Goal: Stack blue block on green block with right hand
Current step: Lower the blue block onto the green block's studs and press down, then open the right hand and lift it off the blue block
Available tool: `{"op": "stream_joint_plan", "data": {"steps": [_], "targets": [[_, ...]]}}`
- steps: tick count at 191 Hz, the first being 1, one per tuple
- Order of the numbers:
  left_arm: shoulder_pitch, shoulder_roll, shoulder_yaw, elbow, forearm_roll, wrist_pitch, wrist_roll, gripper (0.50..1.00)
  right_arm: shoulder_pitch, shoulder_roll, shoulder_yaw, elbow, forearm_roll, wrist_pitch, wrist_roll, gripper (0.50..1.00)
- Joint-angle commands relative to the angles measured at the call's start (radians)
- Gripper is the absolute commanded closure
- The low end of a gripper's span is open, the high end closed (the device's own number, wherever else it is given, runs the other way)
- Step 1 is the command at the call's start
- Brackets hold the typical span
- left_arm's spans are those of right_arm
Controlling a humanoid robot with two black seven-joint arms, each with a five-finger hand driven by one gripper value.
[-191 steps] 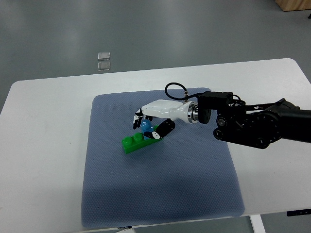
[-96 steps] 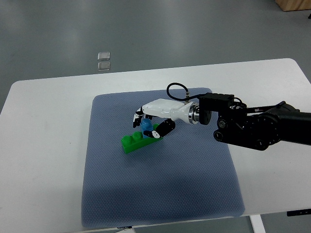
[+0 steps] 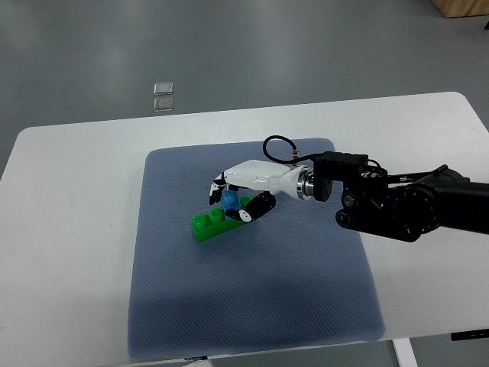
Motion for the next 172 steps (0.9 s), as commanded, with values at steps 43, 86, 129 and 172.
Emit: {"op": "stream_joint_plan", "data": {"steps": [43, 86, 129, 172], "targets": [[0.0, 0.0, 0.0, 0.001, 0.0, 0.0, 0.0, 0.5, -0.008, 0.009, -0.001, -0.007, 0.0, 0.0, 0.006, 0.916], [0.0, 0.0, 0.0, 0.0, 0.0, 0.0, 0.0, 0.5, -0.014, 0.009, 0.0, -0.01, 0.0, 0.001, 0.006, 0.899], [0.0, 0.0, 0.002, 0.0, 0.0, 0.0, 0.0, 0.5, -0.002, 0.001, 0.014, -0.007, 0.011, 0.007, 0.006, 0.593], [0.0, 0.0, 0.003, 0.0, 0.0, 0.0, 0.0, 0.5, 0.034, -0.014, 0.017, 0.014, 0.021, 0.014, 0.004, 0.576]]}}
